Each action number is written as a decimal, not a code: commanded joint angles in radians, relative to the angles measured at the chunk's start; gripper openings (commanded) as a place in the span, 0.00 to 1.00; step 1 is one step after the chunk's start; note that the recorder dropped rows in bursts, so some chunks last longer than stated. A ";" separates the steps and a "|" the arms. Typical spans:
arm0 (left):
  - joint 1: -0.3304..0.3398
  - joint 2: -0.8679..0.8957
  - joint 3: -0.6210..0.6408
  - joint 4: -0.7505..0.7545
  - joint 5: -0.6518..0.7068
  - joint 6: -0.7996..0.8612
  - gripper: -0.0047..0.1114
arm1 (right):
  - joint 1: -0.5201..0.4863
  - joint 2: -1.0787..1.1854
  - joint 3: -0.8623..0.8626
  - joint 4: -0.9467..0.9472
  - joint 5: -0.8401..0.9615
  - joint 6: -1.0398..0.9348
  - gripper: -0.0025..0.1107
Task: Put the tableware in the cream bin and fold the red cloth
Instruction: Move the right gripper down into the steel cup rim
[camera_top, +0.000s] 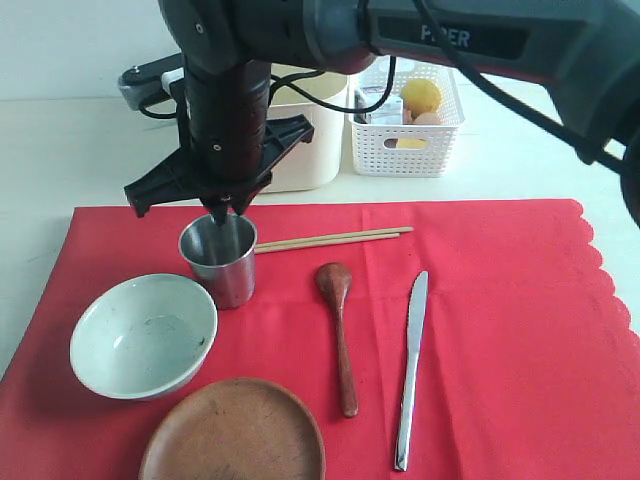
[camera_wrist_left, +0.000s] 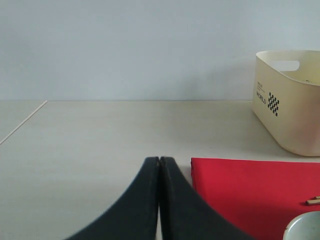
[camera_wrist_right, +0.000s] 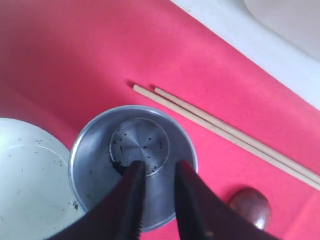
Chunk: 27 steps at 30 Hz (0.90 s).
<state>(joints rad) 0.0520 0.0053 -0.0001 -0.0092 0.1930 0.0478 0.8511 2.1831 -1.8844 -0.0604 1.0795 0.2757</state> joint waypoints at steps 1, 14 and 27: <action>-0.007 -0.005 0.000 -0.010 0.000 0.001 0.06 | 0.003 -0.003 -0.006 -0.048 0.032 0.003 0.36; -0.007 -0.005 0.000 -0.010 0.000 0.001 0.06 | 0.001 -0.003 -0.006 -0.112 0.074 -0.002 0.44; -0.007 -0.005 0.000 -0.010 0.000 0.001 0.06 | 0.001 0.008 -0.006 -0.088 -0.037 -0.002 0.44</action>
<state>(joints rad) 0.0520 0.0053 -0.0001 -0.0092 0.1930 0.0478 0.8511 2.1831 -1.8844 -0.1529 1.0808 0.2780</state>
